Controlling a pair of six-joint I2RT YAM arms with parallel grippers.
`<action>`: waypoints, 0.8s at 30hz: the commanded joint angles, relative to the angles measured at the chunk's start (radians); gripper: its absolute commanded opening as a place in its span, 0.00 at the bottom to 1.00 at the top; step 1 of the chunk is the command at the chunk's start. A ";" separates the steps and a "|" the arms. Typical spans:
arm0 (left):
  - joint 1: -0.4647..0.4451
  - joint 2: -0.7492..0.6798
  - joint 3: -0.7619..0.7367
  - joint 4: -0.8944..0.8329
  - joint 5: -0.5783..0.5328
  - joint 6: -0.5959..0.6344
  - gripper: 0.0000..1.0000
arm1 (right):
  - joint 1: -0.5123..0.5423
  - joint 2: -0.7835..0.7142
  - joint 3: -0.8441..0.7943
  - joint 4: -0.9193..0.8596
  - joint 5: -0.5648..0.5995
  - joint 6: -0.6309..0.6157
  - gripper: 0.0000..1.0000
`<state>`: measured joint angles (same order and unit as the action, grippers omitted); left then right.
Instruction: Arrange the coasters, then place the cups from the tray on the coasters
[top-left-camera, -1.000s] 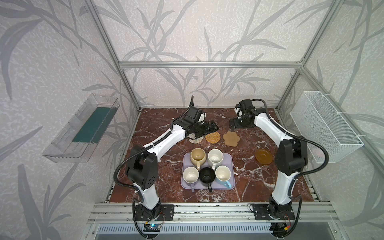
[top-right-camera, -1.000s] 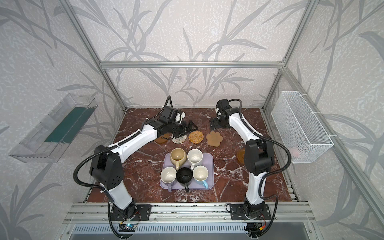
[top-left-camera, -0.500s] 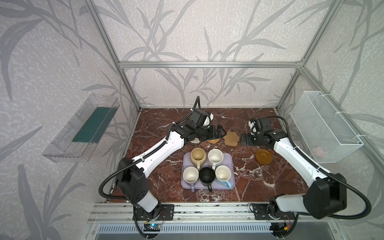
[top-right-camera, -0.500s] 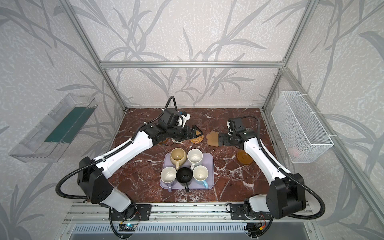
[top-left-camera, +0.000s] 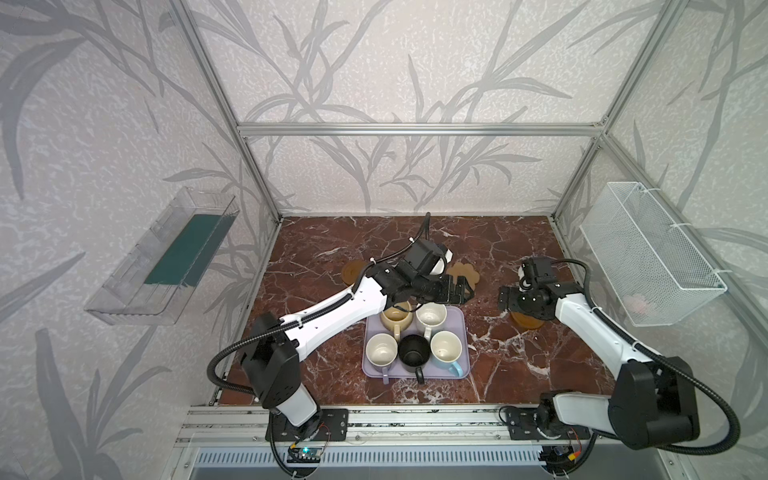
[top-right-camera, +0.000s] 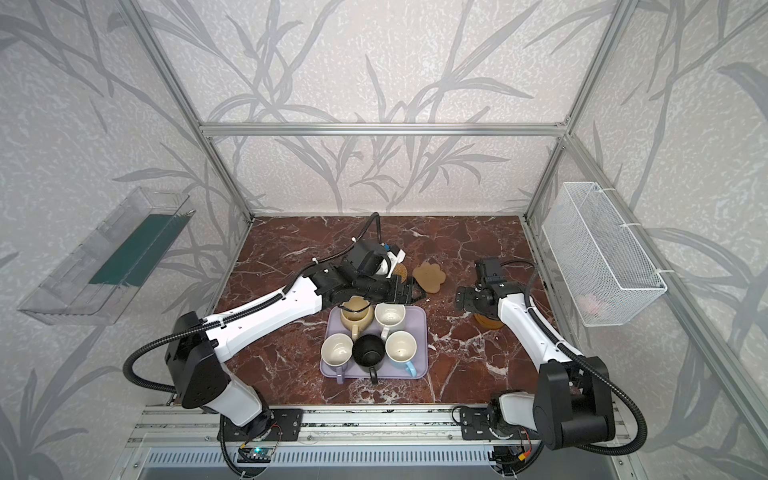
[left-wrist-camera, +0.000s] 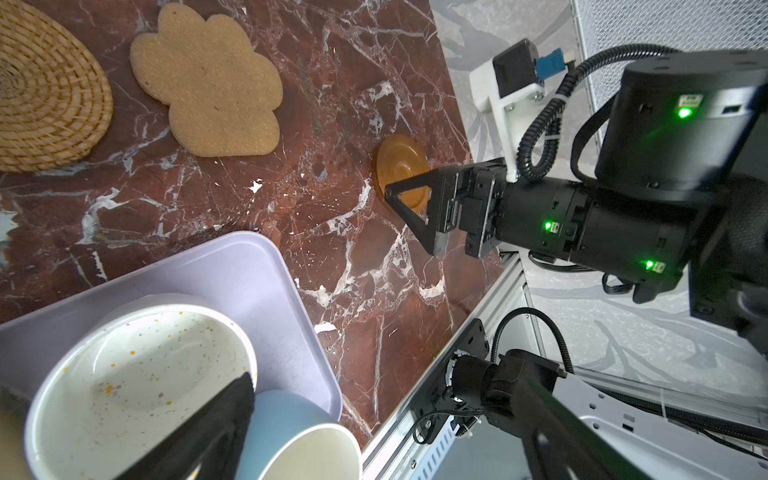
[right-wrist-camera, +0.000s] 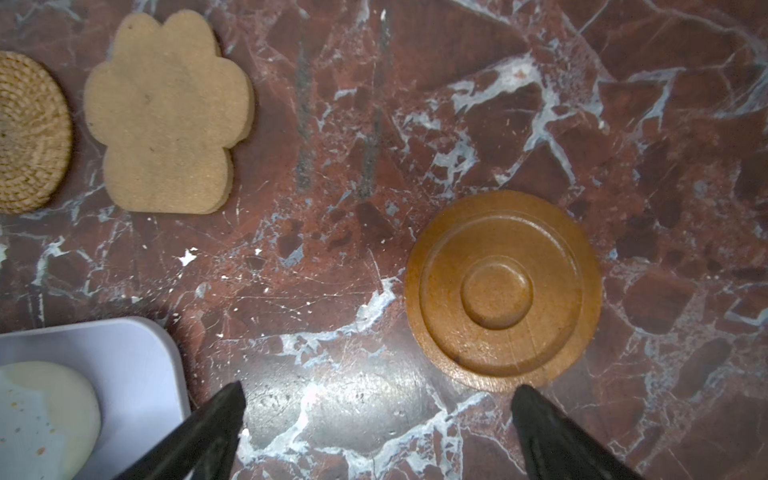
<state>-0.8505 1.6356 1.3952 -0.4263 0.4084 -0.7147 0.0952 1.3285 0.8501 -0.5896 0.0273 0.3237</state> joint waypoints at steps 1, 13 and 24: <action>-0.028 0.047 0.051 0.008 -0.034 -0.008 0.99 | -0.035 0.050 0.001 0.019 -0.007 -0.005 1.00; -0.058 0.135 0.140 -0.015 -0.018 0.001 0.99 | -0.081 0.180 0.024 0.043 -0.011 -0.030 0.67; -0.062 0.177 0.167 -0.007 0.007 -0.002 0.99 | -0.082 0.276 0.065 0.036 0.008 -0.053 0.57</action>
<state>-0.9085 1.7947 1.5238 -0.4339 0.4011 -0.7158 0.0181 1.5856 0.8871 -0.5468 0.0196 0.2825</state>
